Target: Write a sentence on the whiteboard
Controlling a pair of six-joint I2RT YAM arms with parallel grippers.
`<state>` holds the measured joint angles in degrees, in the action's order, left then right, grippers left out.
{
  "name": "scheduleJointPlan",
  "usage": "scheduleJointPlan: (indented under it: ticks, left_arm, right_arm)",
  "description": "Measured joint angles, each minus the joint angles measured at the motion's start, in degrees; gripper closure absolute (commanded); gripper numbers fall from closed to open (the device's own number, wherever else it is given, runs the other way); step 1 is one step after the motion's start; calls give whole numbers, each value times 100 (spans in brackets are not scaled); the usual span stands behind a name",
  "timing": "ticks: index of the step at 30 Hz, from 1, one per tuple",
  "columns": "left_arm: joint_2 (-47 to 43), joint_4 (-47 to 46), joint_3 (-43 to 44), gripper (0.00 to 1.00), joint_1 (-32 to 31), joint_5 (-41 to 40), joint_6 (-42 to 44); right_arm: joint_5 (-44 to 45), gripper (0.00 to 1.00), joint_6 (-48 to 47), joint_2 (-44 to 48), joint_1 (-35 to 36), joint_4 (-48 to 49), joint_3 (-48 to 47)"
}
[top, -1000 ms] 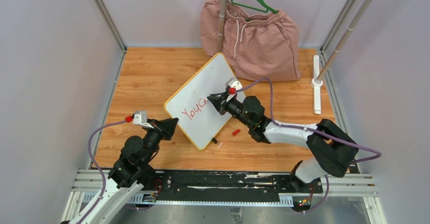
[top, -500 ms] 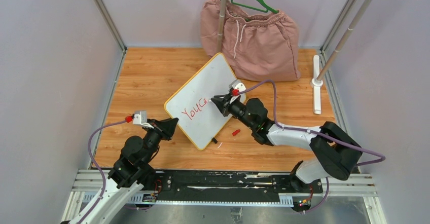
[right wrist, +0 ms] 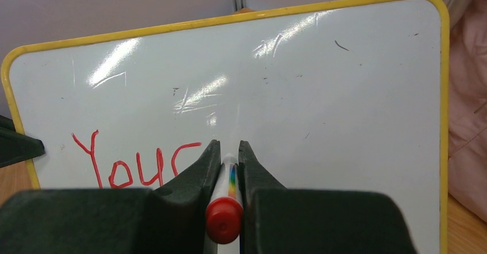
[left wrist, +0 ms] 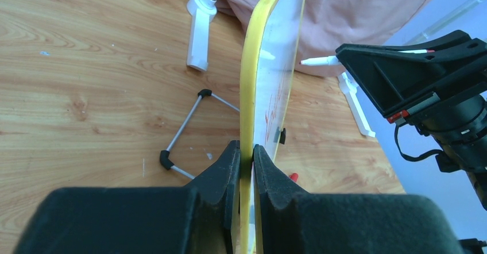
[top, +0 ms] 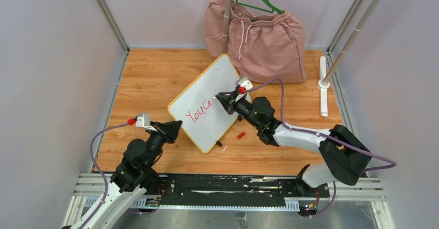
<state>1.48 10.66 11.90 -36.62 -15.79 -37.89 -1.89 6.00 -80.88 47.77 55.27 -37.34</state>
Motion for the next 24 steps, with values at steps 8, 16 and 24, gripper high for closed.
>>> scheduleJointPlan:
  ticks: [8, 16, 24]
  left_arm:
    - [0, 0, 0, 100, 0, 0, 2]
    - [0, 0, 0, 100, 0, 0, 2]
    - [0, 0, 0, 100, 0, -4, 2]
  right_arm:
    - [-74, 100, 26, -153, -4, 0, -70]
    - [-120, 100, 68, -293, -7, 7, -76]
    - [-155, 100, 157, -332, -17, 46, -74]
